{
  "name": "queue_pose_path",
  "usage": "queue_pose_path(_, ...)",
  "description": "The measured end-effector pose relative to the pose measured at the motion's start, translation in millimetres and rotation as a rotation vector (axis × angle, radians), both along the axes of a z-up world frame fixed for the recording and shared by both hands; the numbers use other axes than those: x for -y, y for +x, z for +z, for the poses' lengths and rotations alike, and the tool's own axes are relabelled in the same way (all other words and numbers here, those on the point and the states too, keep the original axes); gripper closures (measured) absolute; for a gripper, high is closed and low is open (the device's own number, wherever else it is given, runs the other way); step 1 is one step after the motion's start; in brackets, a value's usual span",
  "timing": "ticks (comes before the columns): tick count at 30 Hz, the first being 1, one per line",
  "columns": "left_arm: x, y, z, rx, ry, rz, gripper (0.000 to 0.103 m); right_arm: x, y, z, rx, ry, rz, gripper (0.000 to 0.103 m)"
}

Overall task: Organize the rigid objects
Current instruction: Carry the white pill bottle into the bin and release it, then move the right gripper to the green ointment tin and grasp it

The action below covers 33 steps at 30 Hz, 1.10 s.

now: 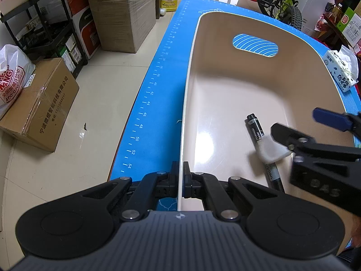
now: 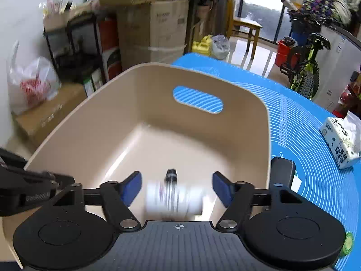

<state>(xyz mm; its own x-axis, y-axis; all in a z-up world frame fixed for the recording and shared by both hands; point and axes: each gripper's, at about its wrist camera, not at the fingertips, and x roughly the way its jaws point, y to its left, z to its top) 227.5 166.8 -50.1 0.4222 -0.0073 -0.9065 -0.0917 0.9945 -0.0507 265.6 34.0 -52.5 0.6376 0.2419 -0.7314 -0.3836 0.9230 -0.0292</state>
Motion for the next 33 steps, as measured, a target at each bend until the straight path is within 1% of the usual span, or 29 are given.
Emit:
queue_pose_path(1,-0.2,0.1,0.0,0.0,0.0,0.0,0.1,2.8,-1.2,1.2,0.01,0.016,-0.003,0.021)
queue_pose_path(6,-0.2,0.1,0.1,0.0,0.0,0.0,0.1,26.5,-12.6,12.6,0.077,0.087,-0.022,0.02)
queue_pose_path(9,-0.3,0.1,0.0,0.0,0.0,0.0,0.099,46.0,-20.5,26.0,0.133,0.119,-0.041,0.02)
queue_pose_path(13,-0.3,0.0,0.0,0.0,0.0,0.0,0.099,76.1,-25.5,39.9,0.18,0.149,-0.089,0.019)
queue_pose_path(17,-0.4,-0.1,0.1,0.0,-0.001,0.001,0.099,110.1,-26.9,42.6,0.197,0.153,-0.155,0.019)
queue_pose_path(23,-0.9,-0.2,0.0,0.0,0.0,0.0,0.099,165.6,-24.0,28.9,0.185,0.097,-0.265,0.018)
queue_pose_path(29,-1.1,-0.1,0.0,0.0,-0.001,0.001,0.099,221.6,-19.0,1.8,0.169,0.008,-0.37,0.018)
queue_pose_path(33,-0.7,-0.1,-0.2,-0.001,0.001,0.003,0.099,250.4,-18.2,-17.7,0.156,-0.026,-0.43,0.018)
